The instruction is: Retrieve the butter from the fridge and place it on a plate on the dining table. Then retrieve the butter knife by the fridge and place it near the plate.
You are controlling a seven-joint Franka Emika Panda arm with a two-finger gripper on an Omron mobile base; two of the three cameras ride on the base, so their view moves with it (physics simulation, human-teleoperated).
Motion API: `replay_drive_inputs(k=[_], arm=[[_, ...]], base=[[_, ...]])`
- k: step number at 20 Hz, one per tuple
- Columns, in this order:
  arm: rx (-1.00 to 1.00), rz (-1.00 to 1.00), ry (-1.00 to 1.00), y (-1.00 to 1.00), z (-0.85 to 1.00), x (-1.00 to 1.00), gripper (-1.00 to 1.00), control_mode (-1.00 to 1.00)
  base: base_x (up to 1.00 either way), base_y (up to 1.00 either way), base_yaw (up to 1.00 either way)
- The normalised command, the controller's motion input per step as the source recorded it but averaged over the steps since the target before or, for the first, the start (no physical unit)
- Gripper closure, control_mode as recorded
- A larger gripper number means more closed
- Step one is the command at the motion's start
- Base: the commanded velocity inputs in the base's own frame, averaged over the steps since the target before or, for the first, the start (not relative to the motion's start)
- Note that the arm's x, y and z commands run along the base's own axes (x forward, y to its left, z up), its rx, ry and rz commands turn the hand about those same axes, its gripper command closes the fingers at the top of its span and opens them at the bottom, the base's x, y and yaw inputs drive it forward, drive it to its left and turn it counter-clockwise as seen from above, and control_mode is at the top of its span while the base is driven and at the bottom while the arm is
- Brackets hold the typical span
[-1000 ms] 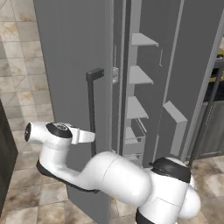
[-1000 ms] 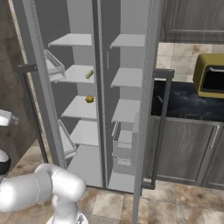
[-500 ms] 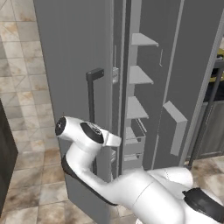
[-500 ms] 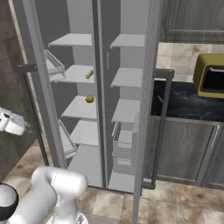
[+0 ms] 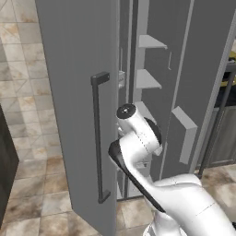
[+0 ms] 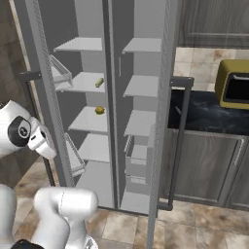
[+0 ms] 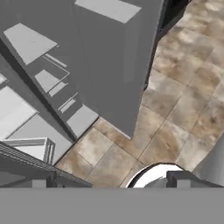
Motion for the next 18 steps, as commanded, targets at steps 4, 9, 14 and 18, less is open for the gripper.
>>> replay_drive_inputs(k=[4, 9, 14, 18], arm=[[0.77, -0.13, 0.0, -1.0, 0.01, 0.04, -1.0, -1.0], [0.71, -0.02, 0.03, -0.58, -0.07, 0.36, -1.0, -1.0], [0.44, 0.0, 0.02, 0.4, -0.16, 0.88, -1.0, -1.0], [0.3, 0.0, 0.06, 0.54, -0.35, 0.93, -1.0, -1.0]], base=[[0.0, 0.0, 0.0], [0.0, 0.0, 0.0], [0.0, 0.0, 0.0], [0.0, 0.0, 0.0]])
